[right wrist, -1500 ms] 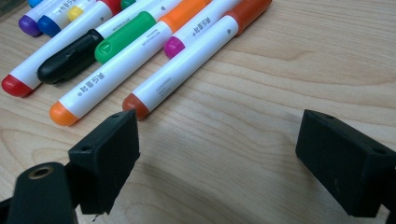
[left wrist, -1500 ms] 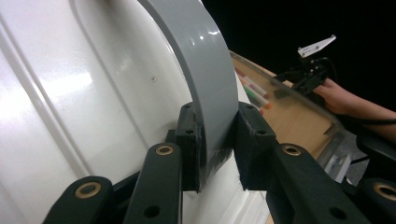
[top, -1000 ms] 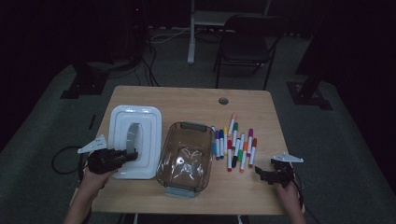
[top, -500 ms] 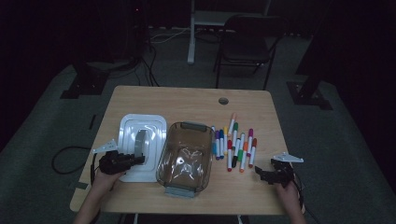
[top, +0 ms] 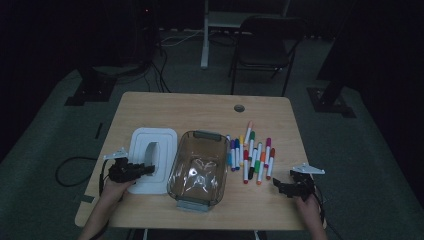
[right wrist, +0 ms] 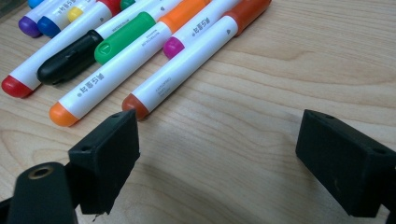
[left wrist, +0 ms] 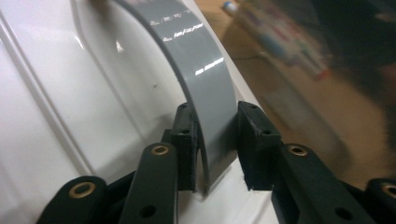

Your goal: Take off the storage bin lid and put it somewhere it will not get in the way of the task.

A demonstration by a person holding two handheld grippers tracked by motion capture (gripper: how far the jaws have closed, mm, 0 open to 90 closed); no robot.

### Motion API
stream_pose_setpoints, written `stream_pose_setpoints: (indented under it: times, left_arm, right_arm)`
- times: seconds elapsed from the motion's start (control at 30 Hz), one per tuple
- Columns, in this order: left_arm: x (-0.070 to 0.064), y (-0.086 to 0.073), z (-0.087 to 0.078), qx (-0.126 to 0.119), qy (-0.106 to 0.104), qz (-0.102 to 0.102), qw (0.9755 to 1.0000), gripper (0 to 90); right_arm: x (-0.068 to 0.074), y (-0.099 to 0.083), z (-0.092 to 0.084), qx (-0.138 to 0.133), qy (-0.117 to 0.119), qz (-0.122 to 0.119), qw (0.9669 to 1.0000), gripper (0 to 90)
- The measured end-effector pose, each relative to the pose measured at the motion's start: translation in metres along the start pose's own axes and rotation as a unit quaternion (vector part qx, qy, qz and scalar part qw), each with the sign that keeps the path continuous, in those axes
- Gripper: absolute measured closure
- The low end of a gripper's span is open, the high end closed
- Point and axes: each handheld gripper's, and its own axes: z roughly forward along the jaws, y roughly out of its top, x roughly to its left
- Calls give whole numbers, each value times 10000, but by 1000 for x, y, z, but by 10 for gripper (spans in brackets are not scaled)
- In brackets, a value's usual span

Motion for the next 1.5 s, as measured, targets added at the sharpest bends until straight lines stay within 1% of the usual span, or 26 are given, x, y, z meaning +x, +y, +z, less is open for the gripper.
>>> stream_pose_setpoints:
  times: [0.07, 0.17, 0.27, 0.3, 0.37, 0.43, 0.5, 0.57, 0.6, 0.63, 0.67, 0.73, 0.77, 0.8, 0.87, 0.93, 1.0, 1.07, 1.1, 1.13, 1.27, 1.3, 1.33, 1.4, 1.47, 1.5]
  left_arm:
    - [2, -1, 2, 45, 209, -28, 9998, 671]
    - [4, -3, 5, 157, 444, -80, 9989, 638]
    - [5, -4, 6, 149, 490, -82, 9987, 614]
    - [4, -3, 5, 116, 598, -34, 9981, 614]
    - [3, -1, 4, 100, 671, -5, 9977, 551]
    - [2, -1, 1, 11, 704, 37, 9975, 459]
    - [1, 1, -2, 46, 848, -7, 9964, 364]
    - [1, 2, -5, -29, 753, -45, 9971, 267]
    - [0, 3, -7, -71, 743, -38, 9972, 266]
    - [-2, 3, -9, -98, 726, 22, 9973, 230]
    - [-2, 3, -9, -98, 726, 22, 9973, 173]
    - [-6, 6, -15, -201, 677, 124, 9974, 164]
    - [-7, 7, -16, -186, 692, 164, 9973, 90]
    - [-7, 7, -17, -176, 707, 144, 9972, 27]
    - [-9, 8, -19, -206, 678, 160, 9974, 18]
    - [-13, 9, -19, -218, 663, 252, 9972, 17]
    - [-20, 10, -18, -169, 723, 359, 9966, 16]
    - [-27, 12, -17, -202, 832, 538, 9949, 2]
    - [-30, 14, -16, -158, 928, 588, 9938, 2]
    - [-33, 15, -15, -173, 971, 683, 9928, 2]
    - [-44, 21, -8, -216, 1032, 824, 9910, 2]
    - [-46, 22, -6, -221, 1024, 816, 9911, 2]
    - [-48, 23, -2, -160, 986, 814, 9917, 2]
    - [-55, 23, 4, -109, 968, 976, 9904, 2]
    - [-60, 24, 11, -3, 860, 1054, 9907, 2]
    - [-62, 25, 14, 57, 815, 1073, 9909, 2]
  right_arm:
    - [0, 0, 0, 1, 3, 3, 10000, 133]
    - [-1, 0, 0, -6, 23, 20, 10000, 133]
    - [-1, 0, 0, -6, 25, 18, 10000, 133]
    - [-1, 0, 0, -4, 21, 18, 10000, 133]
    - [0, 0, 0, -4, 20, 18, 10000, 132]
    - [-1, 0, 0, -8, 29, 21, 10000, 133]
    - [0, 0, 0, -6, 10, 34, 10000, 132]
    - [0, 0, 0, -14, 26, 54, 10000, 131]
    - [0, 0, 0, -23, 57, 70, 10000, 131]
    - [0, 1, 0, -2, 55, 64, 10000, 131]
    - [0, 1, 0, -2, 55, 64, 10000, 131]
    - [2, 4, -2, 33, 33, 55, 10000, 130]
    - [3, 6, -3, 33, 27, 66, 10000, 131]
    - [5, 8, -4, -2, 33, 41, 10000, 130]
    - [11, 15, -7, -107, 24, -17, 9999, 131]
    - [18, 22, -10, -213, 14, -89, 9997, 131]
    - [27, 32, -13, -363, 69, -164, 9992, 131]
    - [37, 42, -14, -499, 178, -198, 9984, 131]
    - [42, 47, -14, -545, 251, -209, 9980, 131]
    - [47, 53, -13, -581, 298, -253, 9975, 131]
    - [70, 72, -3, -608, 484, -481, 9958, 131]
    - [76, 76, -1, -606, 519, -514, 9955, 131]
    - [81, 80, 2, -627, 583, -520, 9950, 131]
    - [90, 87, 9, -607, 671, -456, 9949, 131]
    - [99, 91, 17, -594, 737, -516, 9942, 131]
    - [103, 93, 21, -575, 810, -561, 9935, 131]
